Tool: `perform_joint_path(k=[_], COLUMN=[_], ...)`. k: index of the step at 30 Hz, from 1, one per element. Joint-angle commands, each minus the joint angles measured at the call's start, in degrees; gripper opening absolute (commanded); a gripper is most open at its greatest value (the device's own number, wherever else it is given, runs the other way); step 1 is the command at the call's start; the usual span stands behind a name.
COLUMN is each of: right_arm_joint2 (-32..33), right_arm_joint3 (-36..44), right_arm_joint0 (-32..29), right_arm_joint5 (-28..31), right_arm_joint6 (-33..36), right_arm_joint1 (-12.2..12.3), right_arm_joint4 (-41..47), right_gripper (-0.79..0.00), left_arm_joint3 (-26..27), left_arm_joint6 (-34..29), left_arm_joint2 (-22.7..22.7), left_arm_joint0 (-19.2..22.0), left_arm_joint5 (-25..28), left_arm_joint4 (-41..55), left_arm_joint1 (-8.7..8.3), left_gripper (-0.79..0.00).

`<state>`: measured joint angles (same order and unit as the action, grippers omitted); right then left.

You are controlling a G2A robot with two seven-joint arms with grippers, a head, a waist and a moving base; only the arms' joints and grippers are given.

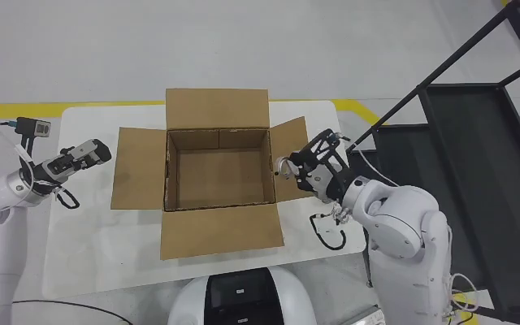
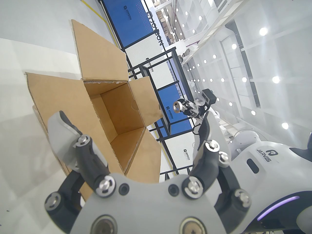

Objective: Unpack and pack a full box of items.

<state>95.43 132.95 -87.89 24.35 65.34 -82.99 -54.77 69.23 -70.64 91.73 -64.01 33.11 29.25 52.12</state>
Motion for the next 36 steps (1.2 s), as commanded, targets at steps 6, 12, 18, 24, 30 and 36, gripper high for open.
perform_joint_path(k=[6, 12, 18, 24, 30, 36], right_arm_joint2=[21.67, 25.56, 19.67, 13.40, 6.08, 1.91], right_arm_joint3=[-2.57, -7.63, -12.17, -15.29, -21.16, -25.69], right_arm_joint0=[-4.63, -10.86, -14.99, -18.39, -20.15, -20.30], right_arm_joint5=[0.69, 6.91, 7.81, 7.72, 3.88, -2.66], right_arm_joint6=[0.23, 0.04, -4.85, -10.19, -20.06, -28.33], right_arm_joint1=[1.68, 2.75, 3.08, 3.32, 3.50, 3.61], right_arm_joint4=[5.89, 0.18, -12.54, -23.12, -37.71, -47.11], right_gripper=[-0.785, -0.785, -0.785, -0.785, -0.785, -0.785], left_arm_joint3=[0.00, 0.00, 0.00, 0.00, 0.00, 0.00], left_arm_joint6=[0.00, 0.00, 0.00, 0.00, 0.00, 0.00], left_arm_joint2=[0.00, 0.00, 0.00, 0.00, 0.00, 0.00], left_arm_joint0=[0.00, 0.00, 0.00, 0.00, 0.00, 0.00], left_arm_joint5=[0.00, 0.00, 0.00, 0.00, 0.00, 0.00], left_arm_joint4=[0.00, 0.00, 0.00, 0.00, 0.00, 0.00], left_arm_joint1=[0.00, 0.00, 0.00, 0.00, 0.00, 0.00], left_gripper=[0.000, 0.000, 0.000, 0.000, 0.000, 0.000])
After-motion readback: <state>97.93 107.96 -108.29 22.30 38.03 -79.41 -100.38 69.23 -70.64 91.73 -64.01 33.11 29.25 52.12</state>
